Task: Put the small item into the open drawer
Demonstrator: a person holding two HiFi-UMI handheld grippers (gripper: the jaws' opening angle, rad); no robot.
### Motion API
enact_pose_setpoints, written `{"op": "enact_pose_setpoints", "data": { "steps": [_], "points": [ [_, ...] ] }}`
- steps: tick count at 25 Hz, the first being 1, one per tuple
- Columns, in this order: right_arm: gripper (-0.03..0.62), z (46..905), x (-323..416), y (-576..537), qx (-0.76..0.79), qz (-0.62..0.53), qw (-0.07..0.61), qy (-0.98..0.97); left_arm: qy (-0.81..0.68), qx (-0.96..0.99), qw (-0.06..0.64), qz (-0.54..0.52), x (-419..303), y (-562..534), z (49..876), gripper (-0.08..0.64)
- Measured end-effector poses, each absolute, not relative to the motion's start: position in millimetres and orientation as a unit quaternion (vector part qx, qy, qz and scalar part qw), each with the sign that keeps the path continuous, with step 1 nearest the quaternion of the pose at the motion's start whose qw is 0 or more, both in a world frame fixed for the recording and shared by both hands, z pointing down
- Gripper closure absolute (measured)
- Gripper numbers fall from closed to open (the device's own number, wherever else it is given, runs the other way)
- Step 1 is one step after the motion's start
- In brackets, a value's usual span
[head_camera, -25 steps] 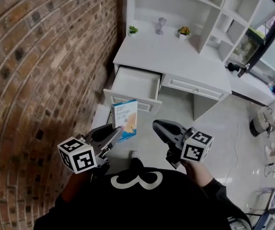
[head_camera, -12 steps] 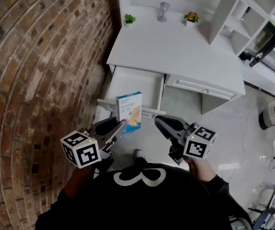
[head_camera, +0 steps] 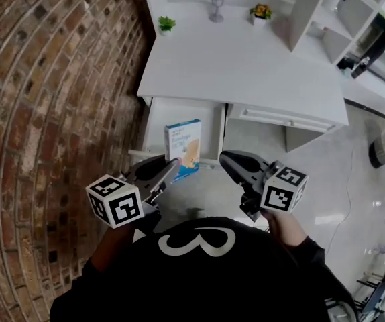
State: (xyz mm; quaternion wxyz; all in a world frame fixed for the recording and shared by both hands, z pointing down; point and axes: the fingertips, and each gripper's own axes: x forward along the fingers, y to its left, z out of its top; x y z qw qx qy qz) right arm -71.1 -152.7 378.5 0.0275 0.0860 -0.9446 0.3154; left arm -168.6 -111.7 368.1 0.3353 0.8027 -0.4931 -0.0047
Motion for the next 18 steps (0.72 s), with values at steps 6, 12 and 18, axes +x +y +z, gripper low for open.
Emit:
{"op": "enact_pose_setpoints", "data": {
  "steps": [6,12,18],
  "points": [
    [0.581,377,-62,-162,0.105,0.309,0.020,-0.945,-0.485,0.813,0.321,0.015,-165,-127,371,0.468],
    [0.581,376,-51,-162,0.122,0.300,0.019,-0.946,-0.477,0.822,0.309,0.039,-159,-135,375,0.468],
    [0.581,377,-45,-172,0.141,0.300,0.014,-0.943,-0.467,0.826,0.311,0.061,-159,-152,388,0.468]
  ]
}}
